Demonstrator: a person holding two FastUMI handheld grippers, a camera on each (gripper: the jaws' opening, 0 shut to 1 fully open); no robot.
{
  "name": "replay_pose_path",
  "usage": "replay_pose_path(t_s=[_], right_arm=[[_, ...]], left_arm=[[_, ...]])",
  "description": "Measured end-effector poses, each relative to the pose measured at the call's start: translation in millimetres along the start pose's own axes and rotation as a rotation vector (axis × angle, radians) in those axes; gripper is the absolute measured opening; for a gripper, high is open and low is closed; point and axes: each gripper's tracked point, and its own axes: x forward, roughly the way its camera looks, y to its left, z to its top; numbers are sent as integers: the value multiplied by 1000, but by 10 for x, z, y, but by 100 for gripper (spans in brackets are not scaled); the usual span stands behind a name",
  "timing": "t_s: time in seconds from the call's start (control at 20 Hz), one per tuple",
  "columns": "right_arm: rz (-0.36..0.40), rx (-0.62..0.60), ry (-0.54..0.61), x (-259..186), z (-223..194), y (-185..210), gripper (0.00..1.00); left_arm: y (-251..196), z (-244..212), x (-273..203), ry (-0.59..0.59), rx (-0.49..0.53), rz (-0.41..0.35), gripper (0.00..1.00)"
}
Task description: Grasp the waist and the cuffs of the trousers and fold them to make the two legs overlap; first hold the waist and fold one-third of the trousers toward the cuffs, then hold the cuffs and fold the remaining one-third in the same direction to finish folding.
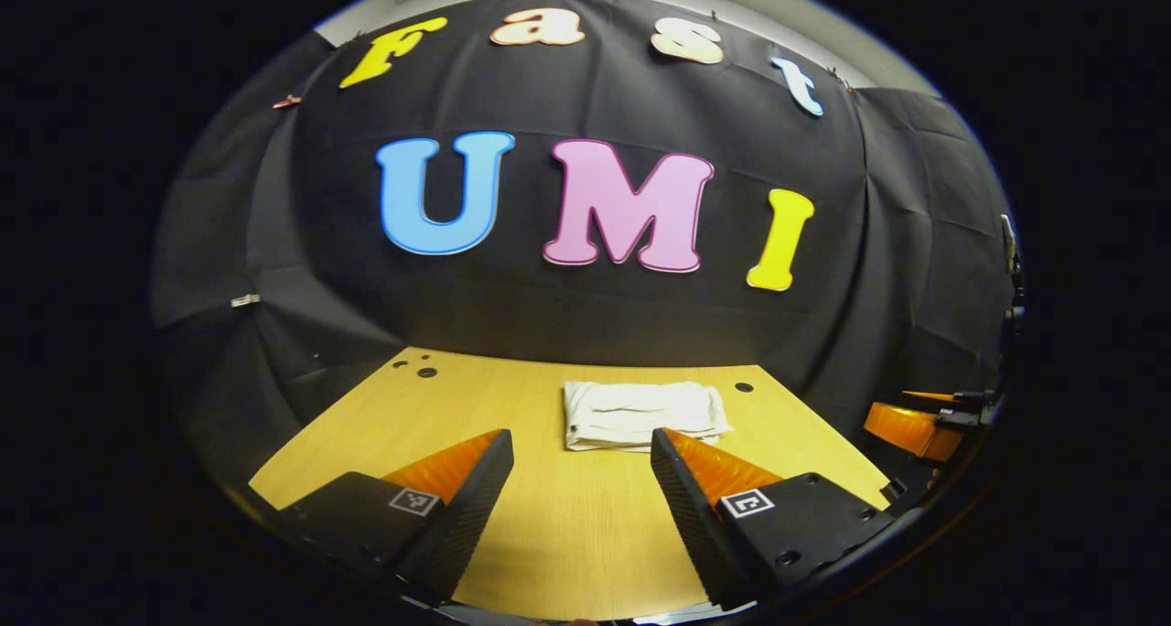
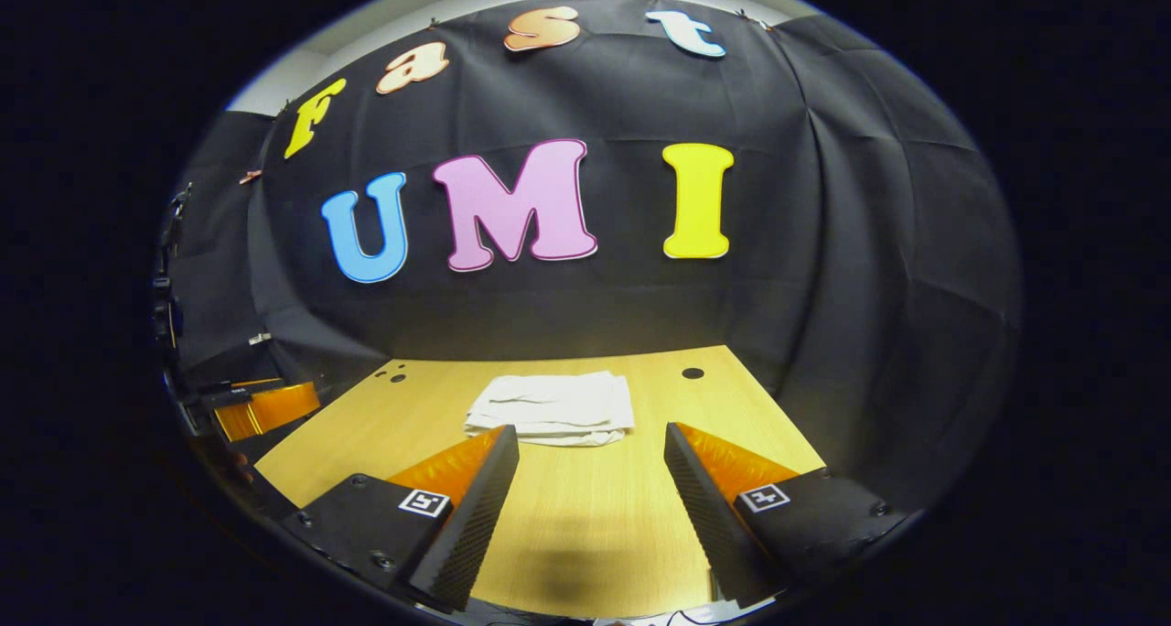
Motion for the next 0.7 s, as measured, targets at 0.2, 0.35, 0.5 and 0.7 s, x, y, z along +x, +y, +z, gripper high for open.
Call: replay_pose_path(t_s=[0.2,0.35,0.5,0.7], right_arm=[[24,-24,24,-368,-148,230,98],[37,-65,23,-513,-114,328,98],[35,-82,-15,-495,46,385,98],[38,-33,-66,-420,178,464,98]], left_arm=[[315,-157,-357,14,-27,32,96],[602,-212,-538,12,-13,69,96],[749,-161,-638,-5,-24,83,96],[873,-9,-675,-41,36,113,96]])
